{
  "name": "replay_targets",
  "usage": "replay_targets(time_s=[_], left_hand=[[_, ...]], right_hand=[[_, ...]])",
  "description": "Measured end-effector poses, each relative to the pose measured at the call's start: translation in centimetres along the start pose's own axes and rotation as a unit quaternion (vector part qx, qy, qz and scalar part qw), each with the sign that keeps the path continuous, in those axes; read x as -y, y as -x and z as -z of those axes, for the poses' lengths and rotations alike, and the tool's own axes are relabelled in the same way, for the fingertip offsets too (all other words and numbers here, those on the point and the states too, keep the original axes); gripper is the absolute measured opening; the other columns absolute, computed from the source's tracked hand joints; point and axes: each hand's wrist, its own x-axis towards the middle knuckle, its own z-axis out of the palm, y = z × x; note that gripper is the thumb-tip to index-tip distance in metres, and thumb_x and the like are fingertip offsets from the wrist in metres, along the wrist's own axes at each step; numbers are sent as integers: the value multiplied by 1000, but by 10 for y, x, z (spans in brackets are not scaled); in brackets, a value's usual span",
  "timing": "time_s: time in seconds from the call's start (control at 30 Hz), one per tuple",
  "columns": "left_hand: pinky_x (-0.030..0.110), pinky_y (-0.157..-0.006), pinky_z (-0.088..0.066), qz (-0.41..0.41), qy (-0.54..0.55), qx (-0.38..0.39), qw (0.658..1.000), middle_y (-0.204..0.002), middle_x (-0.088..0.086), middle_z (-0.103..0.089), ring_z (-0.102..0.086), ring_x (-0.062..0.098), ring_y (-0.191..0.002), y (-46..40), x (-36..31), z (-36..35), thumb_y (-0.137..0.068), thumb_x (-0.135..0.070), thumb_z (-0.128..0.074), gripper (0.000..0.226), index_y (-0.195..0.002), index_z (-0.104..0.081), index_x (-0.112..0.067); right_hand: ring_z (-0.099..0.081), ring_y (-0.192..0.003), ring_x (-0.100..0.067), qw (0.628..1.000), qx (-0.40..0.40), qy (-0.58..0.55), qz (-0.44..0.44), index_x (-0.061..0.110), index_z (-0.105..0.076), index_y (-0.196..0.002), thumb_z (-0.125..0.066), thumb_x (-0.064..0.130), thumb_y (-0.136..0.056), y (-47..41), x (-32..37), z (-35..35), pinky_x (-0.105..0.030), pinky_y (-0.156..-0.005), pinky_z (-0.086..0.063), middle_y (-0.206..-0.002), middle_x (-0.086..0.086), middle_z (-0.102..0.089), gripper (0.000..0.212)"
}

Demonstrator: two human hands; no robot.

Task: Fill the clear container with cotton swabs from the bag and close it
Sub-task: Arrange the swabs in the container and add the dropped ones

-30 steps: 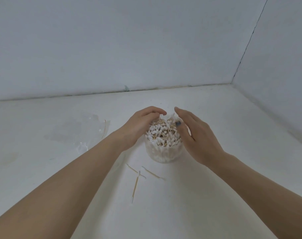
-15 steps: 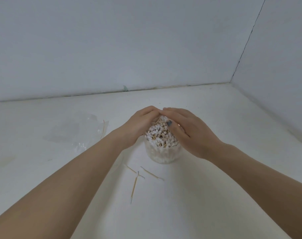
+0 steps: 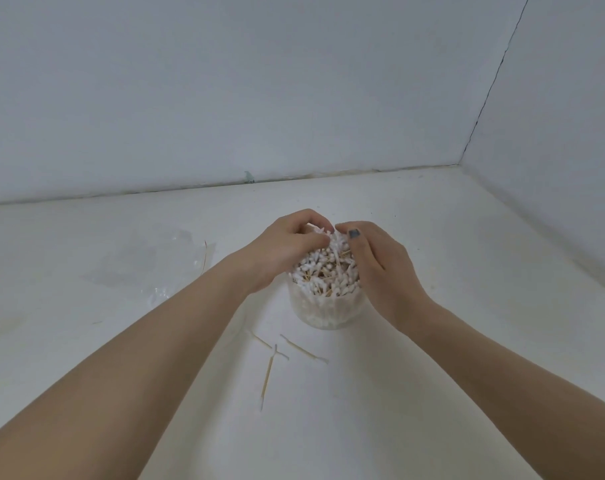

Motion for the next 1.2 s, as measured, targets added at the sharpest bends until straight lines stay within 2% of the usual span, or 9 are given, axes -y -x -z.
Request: replay_targets(time_s=[0.17, 0.27, 0.4, 0.63, 0.73, 0.8, 0.87, 1.03, 1.2], left_hand=[[51, -104, -55, 21, 38, -2, 999, -114, 8, -74, -71, 28, -111, -2, 0, 2, -97, -31, -63, 12, -98, -72, -23], [46, -96, -52, 27, 36, -22, 999, -101, 10, -70, -67, 30, -104, -5, -1, 1, -85, -38, -65, 15, -86, -68, -24], [44, -99, -54, 48, 92, -5, 995, -104, 3, -73, -71, 28, -107, -6, 5, 2, -94, -22, -60, 9, -94, -69, -20], [43, -84, -54, 53, 121, -11, 991, -116, 22, -67, -69, 29, -95, -2, 11, 3, -97, -2, -49, 26, -109, -64, -19], [43, -95, -54, 70, 146, 3, 987, -124, 15, -70, -71, 28, -104, -3, 11, 6, -100, -16, -55, 23, -122, -61, -18], [46, -105, -54, 80, 200, 15, 976, -125, 13, -72, -71, 31, -114, 0, 10, 6, -99, -28, -57, 30, -123, -63, -11], [46, -106, -52, 76, 260, 20, 962, -121, 14, -73, -70, 32, -116, 4, 10, 6, -100, -25, -53, 31, -122, -65, -6], [45, -105, -53, 68, 271, 17, 960, -123, 16, -74, -71, 32, -116, 9, 12, 5, -100, -22, -55, 38, -127, -67, 1], [43, -104, -54, 56, 212, 15, 975, -126, 15, -72, -70, 29, -117, 6, 16, 3, -103, -19, -50, 32, -126, -67, -3]], right_hand=[[-56, -105, 2, 997, 12, 60, 47, 13, -68, -111, -37, 18, -107, -3, 0, 2, -6, -86, -39, -114, 6, -63, 31], [-56, -105, 1, 994, 36, 83, 62, 13, -68, -113, -36, 19, -107, -4, 3, 4, -5, -88, -38, -117, 7, -62, 33], [-54, -104, 2, 995, 34, 84, 49, 9, -70, -109, -37, 21, -106, -3, 5, 1, -1, -87, -35, -119, 7, -61, 35], [-52, -105, 4, 996, 41, 76, 29, 8, -69, -111, -39, 19, -106, -4, 6, 2, 0, -85, -36, -125, 8, -62, 33], [-51, -120, 0, 996, 45, 74, 24, 21, -58, -136, -37, 25, -106, -4, 5, 3, -10, -98, -36, -138, 11, -55, 37], [-47, -128, 0, 994, 61, 80, 31, 22, -59, -138, -36, 26, -107, -5, 5, 3, -7, -103, -31, -143, 11, -52, 38], [-42, -131, 2, 992, 80, 89, 38, 23, -62, -136, -34, 27, -108, -7, 6, 3, -3, -102, -25, -144, 11, -52, 39], [-53, -116, -1, 991, 108, 75, 38, 17, -67, -120, -32, 25, -109, -14, 16, 5, -7, -93, -36, -124, 11, -64, 38], [-60, -106, -6, 995, 82, 50, 32, 15, -69, -106, -37, 25, -107, -12, 13, 1, -30, -93, -49, -112, 8, -66, 34]])
